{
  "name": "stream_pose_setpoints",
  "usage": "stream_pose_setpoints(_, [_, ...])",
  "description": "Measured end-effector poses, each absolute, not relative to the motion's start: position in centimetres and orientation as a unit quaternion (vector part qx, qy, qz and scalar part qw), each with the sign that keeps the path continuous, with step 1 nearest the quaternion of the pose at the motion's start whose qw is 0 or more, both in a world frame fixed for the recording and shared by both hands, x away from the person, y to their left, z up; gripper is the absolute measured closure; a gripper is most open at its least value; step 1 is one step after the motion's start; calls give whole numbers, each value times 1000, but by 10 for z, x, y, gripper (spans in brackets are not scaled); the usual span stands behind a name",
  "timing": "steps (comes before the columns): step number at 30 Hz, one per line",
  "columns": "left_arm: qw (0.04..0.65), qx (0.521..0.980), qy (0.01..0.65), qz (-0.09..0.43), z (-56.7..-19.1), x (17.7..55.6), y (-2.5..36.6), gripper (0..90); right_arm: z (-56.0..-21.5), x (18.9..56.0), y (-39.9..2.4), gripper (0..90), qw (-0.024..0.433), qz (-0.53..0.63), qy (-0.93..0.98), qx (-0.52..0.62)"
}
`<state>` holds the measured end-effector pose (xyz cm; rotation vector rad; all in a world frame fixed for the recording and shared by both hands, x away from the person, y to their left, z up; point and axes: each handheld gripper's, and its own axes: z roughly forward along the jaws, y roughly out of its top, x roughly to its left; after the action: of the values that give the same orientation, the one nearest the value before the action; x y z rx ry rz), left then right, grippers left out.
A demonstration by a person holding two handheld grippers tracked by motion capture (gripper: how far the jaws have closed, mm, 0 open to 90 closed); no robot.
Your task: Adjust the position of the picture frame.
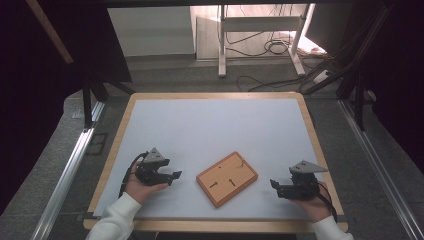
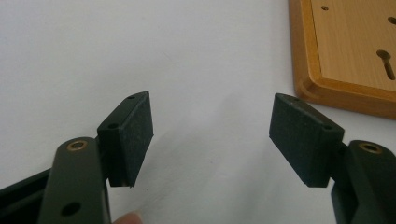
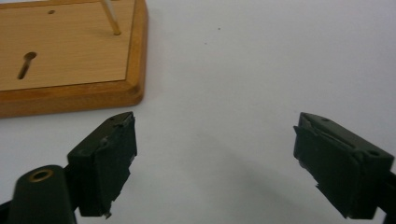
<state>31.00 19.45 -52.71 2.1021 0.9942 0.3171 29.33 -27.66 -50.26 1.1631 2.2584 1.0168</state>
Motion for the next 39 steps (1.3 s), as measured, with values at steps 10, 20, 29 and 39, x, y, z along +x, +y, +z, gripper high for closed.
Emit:
stream_pose_setpoints(10, [391,822,393,132,-529,303,200,299,-503,293,-283,170,199,360,812,413])
stream_pose_setpoints(20, [388,829,383,126,-529,301,197,298,-501,291,-277,172,199,365,815,404])
stream_pose_setpoints(29, [386,830,383,124,-531,303,197,297,-497,292,-275,183,197,373,814,398])
stream_pose_setpoints(39, [386,828,385,134,-529,302,197,297,-490,293,-263,189,194,381,819,383])
